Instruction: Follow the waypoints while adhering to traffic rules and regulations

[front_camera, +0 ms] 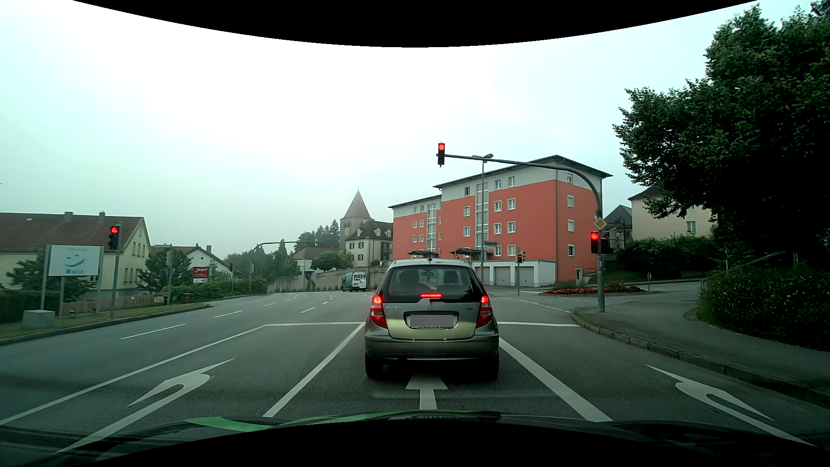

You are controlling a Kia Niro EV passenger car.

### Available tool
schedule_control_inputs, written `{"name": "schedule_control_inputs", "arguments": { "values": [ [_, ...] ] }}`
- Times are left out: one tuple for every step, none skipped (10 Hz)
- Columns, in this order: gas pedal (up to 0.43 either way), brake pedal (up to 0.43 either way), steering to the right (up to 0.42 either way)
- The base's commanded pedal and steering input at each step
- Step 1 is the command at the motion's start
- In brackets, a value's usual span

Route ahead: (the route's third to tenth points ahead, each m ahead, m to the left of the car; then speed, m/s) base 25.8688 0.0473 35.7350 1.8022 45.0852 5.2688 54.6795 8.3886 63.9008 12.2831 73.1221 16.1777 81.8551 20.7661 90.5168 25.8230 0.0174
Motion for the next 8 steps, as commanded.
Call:
{"name": "schedule_control_inputs", "arguments": {
  "values": [
    [0.000, 0.244, 0.004],
    [0.000, 0.244, 0.004],
    [0.000, 0.244, 0.004],
    [0.000, 0.244, 0.004],
    [0.000, 0.244, 0.004],
    [0.000, 0.244, 0.004],
    [0.000, 0.244, 0.004],
    [0.000, 0.244, 0.004]
  ]
}}
